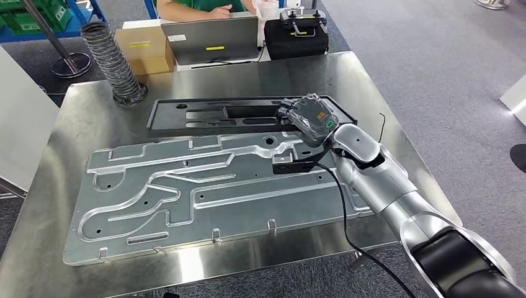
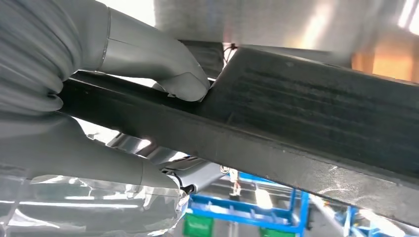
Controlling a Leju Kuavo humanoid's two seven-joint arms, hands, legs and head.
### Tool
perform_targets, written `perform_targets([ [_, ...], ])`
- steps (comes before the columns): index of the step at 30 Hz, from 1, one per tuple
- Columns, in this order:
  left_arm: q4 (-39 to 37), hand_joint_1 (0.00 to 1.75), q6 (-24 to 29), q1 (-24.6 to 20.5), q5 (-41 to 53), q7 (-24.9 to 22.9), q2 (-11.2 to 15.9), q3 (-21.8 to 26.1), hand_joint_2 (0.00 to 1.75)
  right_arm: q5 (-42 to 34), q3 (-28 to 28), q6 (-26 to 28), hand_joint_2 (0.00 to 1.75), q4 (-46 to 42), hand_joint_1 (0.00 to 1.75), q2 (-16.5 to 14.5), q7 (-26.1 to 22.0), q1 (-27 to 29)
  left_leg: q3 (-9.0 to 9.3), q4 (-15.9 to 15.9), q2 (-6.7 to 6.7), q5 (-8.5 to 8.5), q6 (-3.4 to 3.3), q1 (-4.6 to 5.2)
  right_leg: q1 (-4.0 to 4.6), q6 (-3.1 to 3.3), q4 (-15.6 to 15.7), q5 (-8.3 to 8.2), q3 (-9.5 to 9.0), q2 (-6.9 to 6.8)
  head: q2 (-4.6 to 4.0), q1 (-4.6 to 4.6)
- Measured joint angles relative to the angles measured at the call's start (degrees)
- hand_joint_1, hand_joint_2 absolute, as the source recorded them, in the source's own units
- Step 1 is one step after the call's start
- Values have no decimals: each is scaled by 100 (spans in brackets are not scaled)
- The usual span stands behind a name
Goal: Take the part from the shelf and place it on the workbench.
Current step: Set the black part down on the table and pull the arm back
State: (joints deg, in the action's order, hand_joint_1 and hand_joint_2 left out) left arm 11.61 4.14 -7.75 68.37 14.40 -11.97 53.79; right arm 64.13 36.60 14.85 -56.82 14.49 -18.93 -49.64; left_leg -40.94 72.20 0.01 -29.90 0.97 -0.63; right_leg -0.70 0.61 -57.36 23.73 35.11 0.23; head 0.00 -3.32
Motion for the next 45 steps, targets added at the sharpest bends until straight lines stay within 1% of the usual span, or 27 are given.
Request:
perform_targets([
  [1, 0, 0, 15, 0, -5, 0, 0, -1, 175, 121, 57, 29, 175, 24, 175, 23, 32, -26, 186, -413, 3, 233, -11, -4, -1, -15, -12, 15, -12, 4, 0, 0],
  [3, 0, 0, 34, -7, -14, -1, -1, -4, 175, 307, 165, 70, 87, 66, 87, 69, 96, -97, 525, -1137, 4, 507, -55, -2, 19, -65, -48, 48, -13, 10, 0, 0],
  [5, 0, 0, 40, -5, -8, 0, -1, -12, 175, 384, 247, 80, 0, 110, 0, 97, 134, -165, 616, -1355, -4, 520, -105, 14, 36, -126, -63, 55, 6, 11, 0, 1],
  [7, 0, 0, 50, 2, 13, 4, -1, -42, 175, 408, 310, 80, 0, 154, 0, 102, 151, -211, 617, -1383, -10, 539, -168, 14, 23, -191, -71, 67, 8, 8, 0, 1],
  [9, 0, 0, 61, -11, 21, 13, -3, -81, 175, 427, 360, 78, 0, 201, 0, 78, 156, -250, 633, -1414, -7, 563, -236, -2, 6, -247, -330, 244, 115, 4, 0, 1],
  [12, 0, 0, 65, -25, -3, 20, -3, -96, 175, 436, 403, 72, 0, 281, 0, -25, 156, -294, 637, -1418, 4, 564, -279, 5, -5, -298, -1411, 740, 636, 2, 0, 1],
  [13, 0, 0, 65, -24, -13, 20, -3, -96, 175, 436, 418, 70, 0, 309, 0, -60, 155, -298, 638, -1414, 6, 560, -283, 11, -5, -303, -1668, 795, 775, 2, 0, 0],
  [14, 0, 0, 65, -25, -21, 20, -3, -96, 175, 437, 433, 69, 0, 331, 0, -85, 155, -301, 641, -1408, 5, 554, -285, 16, -4, -298, -1712, 740, 814, 2, 0, 0],
  [15, 0, 0, 65, -26, -29, 20, -3, -96, 175, 437, 444, 69, 0, 350, 0, -103, 155, -308, 648, -1402, 2, 547, -283, 20, -3, -283, -1520, 583, 736, 2, 0, 0],
  [17, 0, 0, 65, -28, -35, 20, -8, -96, 175, 437, 451, 71, 0, 368, 0, -118, 155, -344, 663, -1394, -8, 530, -266, 29, 10, -218, -704, 191, 351, 4, 0, 1],
  [19, 0, 0, 65, -31, -36, 20, -16, -96, 175, 438, 456, 71, 0, 380, 0, -125, 154, -391, 661, -1389, -15, 519, -226, 44, 48, -153, -149, 10, 100, 6, 0, 1],
  [21, 0, 0, 65, -33, -37, 20, -20, -96, 175, 439, 461, 71, 0, 397, 0, -129, 153, -418, 663, -1405, -15, 515, -168, 48, 82, -109, -60, 3, 75, 9, 0, 0],
  [23, 0, 0, 65, -35, -37, 20, -20, -96, 175, 439, 464, 71, 0, 408, 0, -129, 152, -431, 658, -1370, -11, 465, -105, 47, 46, -57, -9, -17, 38, 6, 0, 0],
  [24, 0, 0, 65, -37, -37, 20, -20, -96, 175, 439, 466, 71, 0, 411, 0, -126, 151, -440, 607, -1234, -10, 372, -76, 47, 26, -32, 22, -30, 16, 2, 0, 0],
  [27, 0, 0, 65, -30, -38, 22, -19, -96, 175, 443, 483, 70, 0, 424, 0, -94, 148, -452, 143, -192, -10, -147, -6, 24, 11, 8, 44, -32, -13, -13, 0, 0],
  [28, 0, 0, 65, -25, -39, 22, -17, -96, 131, 445, 494, 69, 0, 432, 0, -84, 146, -447, -13, 125, -10, -246, 11, 14, 11, 10, 41, -30, -14, -13, 0, 0],
  [29, 0, 0, 63, -22, -42, 25, -15, -96, 87, 446, 504, 68, 0, 441, 0, -80, 143, -442, -81, 249, -9, -234, 24, 4, 9, 9, 36, -27, -15, -11, 0, 0],
  [30, 0, 0, 53, -22, -45, 23, -13, -96, 44, 440, 513, 66, 0, 449, 0, -79, 135, -440, -36, 133, -8, -108, 30, -6, 6, 3, 29, -22, -18, -7, 0, 0],
  [31, 0, 0, 39, -25, -47, 12, -12, -96, 0, 427, 519, 60, 0, 456, 0, -79, 126, -444, 115, -197, -6, 94, 29, -14, 1, -9, 16, -14, -21, -1, 0, 0],
  [33, 0, 0, 3, -35, -49, -30, -13, -96, 0, 392, 521, 48, 0, 460, 0, -79, 110, -457, 476, -970, 1, 451, 12, -24, -4, -42, -15, 7, -23, 8, 0, 0],
  [34, 0, 0, -5, -39, -50, -48, -13, -96, 0, 381, 521, 44, 0, 461, 0, -79, 108, -462, 583, -1199, 4, 535, 5, -25, -4, -54, -26, 15, -23, 10, 0, 0],
  [37, 0, 0, -34, -44, -51, -80, -13, -96, 0, 363, 521, 40, 0, 461, 0, -77, 107, -465, 641, -1325, 2, 533, -19, -20, 7, -74, -38, 21, -12, 13, 0, 0],
  [38, 0, 0, -57, -47, -55, -106, -13, -96, 0, 354, 521, 38, 0, 462, 0, -75, 108, -464, 651, -1346, -3, 520, -50, -8, 14, -99, -40, 18, -5, 15, 0, 0],
  [40, 0, 0, -131, -63, -89, -176, -16, -94, 0, 339, 519, 19, 0, 462, 0, -91, 114, -464, 677, -1411, 0, 543, -173, -1, 13, -199, -178, 125, 60, 12, 0, 1],
  [42, 0, 0, -188, -78, -139, -229, -18, -92, 0, 333, 517, -28, 0, 462, 0, -123, 122, -466, 675, -1444, 19, 595, -263, -7, -8, -281, -730, 468, 296, 5, 0, 1],
  [44, 0, 0, -217, -80, -168, -257, -18, -90, 0, 331, 516, -83, 0, 470, 0, -145, 125, -456, 651, -1431, 26, 611, -279, 2, -9, -307, -1486, 816, 632, 4, 0, 0],
  [45, 0, 0, -232, -78, -178, -263, -18, -88, 0, 329, 516, -108, 0, 479, 0, -151, 125, -450, 636, -1420, 26, 613, -281, 7, -9, -309, -1677, 859, 711, 4, 0, 0],
])
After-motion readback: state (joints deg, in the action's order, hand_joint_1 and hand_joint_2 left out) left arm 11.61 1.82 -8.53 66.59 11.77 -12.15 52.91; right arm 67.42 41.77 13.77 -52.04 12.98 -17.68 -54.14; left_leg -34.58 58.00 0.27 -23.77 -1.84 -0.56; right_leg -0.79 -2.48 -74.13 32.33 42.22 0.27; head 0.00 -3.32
